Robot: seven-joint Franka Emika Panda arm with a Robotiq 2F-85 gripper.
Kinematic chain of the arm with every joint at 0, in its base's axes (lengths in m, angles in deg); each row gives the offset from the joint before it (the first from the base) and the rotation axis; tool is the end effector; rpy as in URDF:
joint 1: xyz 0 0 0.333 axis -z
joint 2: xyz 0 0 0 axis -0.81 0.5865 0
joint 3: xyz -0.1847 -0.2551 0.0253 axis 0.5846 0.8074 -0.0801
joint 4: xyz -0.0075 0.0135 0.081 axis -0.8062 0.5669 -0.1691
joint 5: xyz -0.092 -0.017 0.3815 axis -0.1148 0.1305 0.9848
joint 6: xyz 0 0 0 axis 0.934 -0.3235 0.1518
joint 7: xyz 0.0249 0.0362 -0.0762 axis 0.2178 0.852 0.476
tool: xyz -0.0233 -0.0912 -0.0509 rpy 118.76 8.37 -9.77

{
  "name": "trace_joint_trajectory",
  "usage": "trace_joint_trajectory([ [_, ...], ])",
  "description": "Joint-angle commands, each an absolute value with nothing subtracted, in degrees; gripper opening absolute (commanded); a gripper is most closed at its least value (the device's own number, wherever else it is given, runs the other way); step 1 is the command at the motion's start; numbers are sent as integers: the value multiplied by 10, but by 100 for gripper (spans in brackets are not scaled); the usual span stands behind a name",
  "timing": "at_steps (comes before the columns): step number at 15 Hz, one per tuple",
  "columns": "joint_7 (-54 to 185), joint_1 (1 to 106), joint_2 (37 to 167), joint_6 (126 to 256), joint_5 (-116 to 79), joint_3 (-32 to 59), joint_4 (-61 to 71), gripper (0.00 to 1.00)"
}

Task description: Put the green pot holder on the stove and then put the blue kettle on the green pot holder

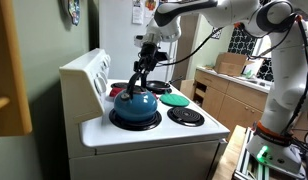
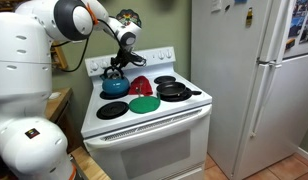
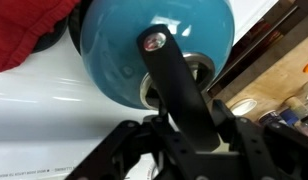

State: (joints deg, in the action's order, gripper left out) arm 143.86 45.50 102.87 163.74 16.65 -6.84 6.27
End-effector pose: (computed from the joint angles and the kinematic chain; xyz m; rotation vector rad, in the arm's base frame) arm 0.5740 0.2946 0.4553 -1.8420 -1.7457 -0.2607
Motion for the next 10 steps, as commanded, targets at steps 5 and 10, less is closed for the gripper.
trace_joint_trajectory([
  [5, 1428, 451, 1036, 1617, 160, -67, 46, 24],
  [10, 1430, 455, 1043, 1618, 165, -66, 47, 2],
])
